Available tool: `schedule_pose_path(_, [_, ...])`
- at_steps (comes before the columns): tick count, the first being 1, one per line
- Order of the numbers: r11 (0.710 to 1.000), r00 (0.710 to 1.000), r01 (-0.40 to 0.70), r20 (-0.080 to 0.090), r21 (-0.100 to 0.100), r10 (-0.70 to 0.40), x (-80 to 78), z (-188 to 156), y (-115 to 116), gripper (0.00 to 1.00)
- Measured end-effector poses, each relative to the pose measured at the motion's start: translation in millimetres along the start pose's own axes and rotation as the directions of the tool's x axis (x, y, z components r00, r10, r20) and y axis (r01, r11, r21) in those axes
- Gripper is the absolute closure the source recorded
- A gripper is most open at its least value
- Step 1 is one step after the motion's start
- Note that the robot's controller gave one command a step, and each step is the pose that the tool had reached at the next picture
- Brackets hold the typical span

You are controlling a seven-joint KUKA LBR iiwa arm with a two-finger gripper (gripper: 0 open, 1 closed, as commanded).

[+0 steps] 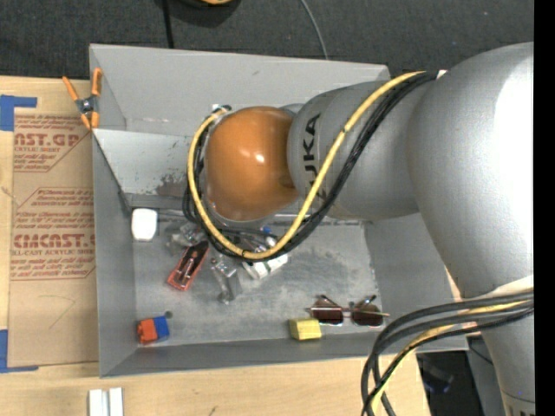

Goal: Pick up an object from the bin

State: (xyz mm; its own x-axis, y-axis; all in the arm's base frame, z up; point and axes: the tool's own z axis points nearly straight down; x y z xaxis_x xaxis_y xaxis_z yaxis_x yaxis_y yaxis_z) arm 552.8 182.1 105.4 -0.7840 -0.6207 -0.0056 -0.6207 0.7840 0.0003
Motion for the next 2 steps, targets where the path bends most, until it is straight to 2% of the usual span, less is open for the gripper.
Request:
schedule_pose_path(1, [0.993,0.993,0.118,0.008,0.001,-0.118,0.2,32.8,-13.1,1.00])
schedule_pose_path(2, [0.993,0.993,0.118,0.008,0.001,-0.118,0.2,32.8,-13.1,1.00])
